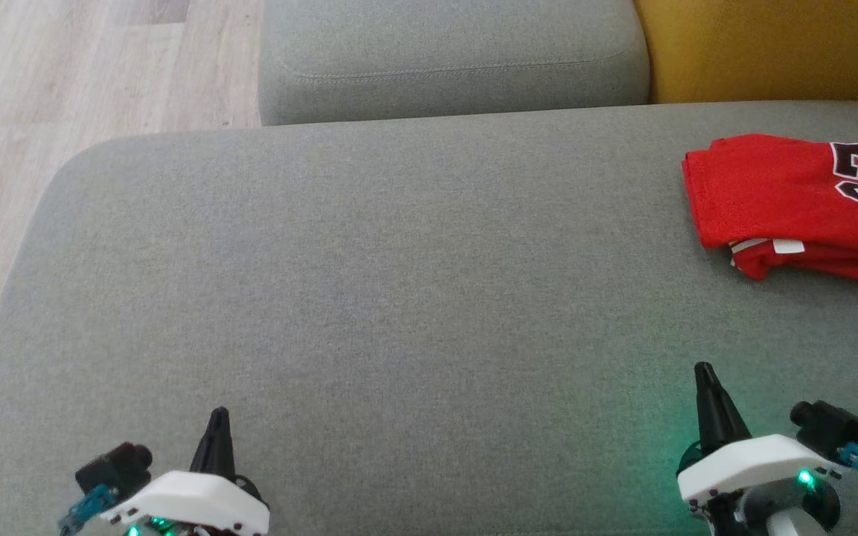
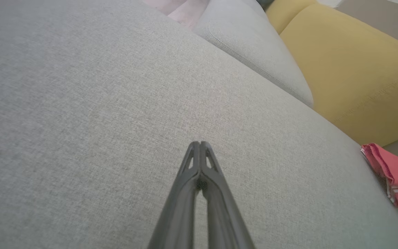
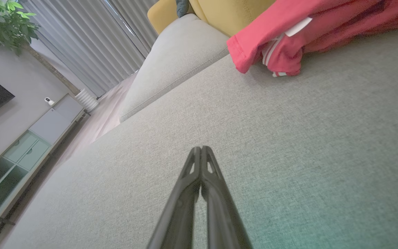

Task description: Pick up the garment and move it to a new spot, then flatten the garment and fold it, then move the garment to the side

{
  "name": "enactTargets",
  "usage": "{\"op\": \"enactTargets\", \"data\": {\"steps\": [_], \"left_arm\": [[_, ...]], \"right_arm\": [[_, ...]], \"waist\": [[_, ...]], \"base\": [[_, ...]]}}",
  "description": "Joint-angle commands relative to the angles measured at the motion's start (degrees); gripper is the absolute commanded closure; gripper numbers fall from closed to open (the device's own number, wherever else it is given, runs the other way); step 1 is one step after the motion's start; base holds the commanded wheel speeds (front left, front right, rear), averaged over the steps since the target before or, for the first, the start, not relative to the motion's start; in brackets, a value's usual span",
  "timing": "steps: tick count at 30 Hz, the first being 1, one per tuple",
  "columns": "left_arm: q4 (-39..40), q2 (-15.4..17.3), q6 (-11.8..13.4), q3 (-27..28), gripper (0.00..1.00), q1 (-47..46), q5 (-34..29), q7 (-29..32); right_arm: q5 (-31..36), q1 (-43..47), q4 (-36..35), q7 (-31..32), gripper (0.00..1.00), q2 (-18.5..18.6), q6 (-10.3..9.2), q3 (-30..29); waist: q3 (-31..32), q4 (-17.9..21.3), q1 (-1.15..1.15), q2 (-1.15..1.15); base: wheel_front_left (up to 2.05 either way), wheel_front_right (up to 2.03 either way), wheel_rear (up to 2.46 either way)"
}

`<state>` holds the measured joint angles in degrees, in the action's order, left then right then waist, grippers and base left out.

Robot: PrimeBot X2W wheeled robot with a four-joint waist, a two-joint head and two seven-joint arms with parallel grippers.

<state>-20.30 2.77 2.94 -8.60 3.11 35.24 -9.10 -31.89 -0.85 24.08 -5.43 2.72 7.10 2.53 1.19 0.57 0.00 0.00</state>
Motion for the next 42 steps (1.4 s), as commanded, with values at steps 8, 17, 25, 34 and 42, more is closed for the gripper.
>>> {"op": "enactTargets", "data": {"steps": [8,17,25,34,42], "left_arm": [[2.5,0.1,-1.4,2.2,1.00,-3.7,5.8,1.4],[2.9,0.1,-2.4,3.6,1.00,-4.3,11.3,2.9],[3.3,0.1,-3.3,4.9,1.00,-4.9,16.8,4.5],[3.7,0.2,-4.2,6.2,1.00,-5.4,21.7,5.8],[4.0,0.2,-5.1,7.4,1.00,-6.0,26.6,7.2]], "right_arm": [[-6.2,-3.5,-2.9,1.3,1.00,0.1,0.13,-1.0],[-12.0,-3.7,-3.6,2.4,1.00,0.1,0.16,-1.9],[-17.9,-3.9,-4.4,3.6,1.00,0.2,0.18,-2.7],[-23.1,-4.1,-5.1,4.6,1.00,0.2,0.21,-3.5],[-28.2,-4.3,-5.8,5.6,1.00,0.2,0.23,-4.3]], "waist": [[-0.1,-0.1,0.00,0.00],[-0.3,-0.1,0.00,0.00],[-0.4,-0.2,0.00,0.00],[-0.5,-0.2,0.00,0.00],[-0.6,-0.3,0.00,0.00]], "base": [[0.00,0.00,0.00],[0.00,0.00,0.00],[0.00,0.00,0.00],[0.00,0.00,0.00],[0.00,0.00,0.00]]}}
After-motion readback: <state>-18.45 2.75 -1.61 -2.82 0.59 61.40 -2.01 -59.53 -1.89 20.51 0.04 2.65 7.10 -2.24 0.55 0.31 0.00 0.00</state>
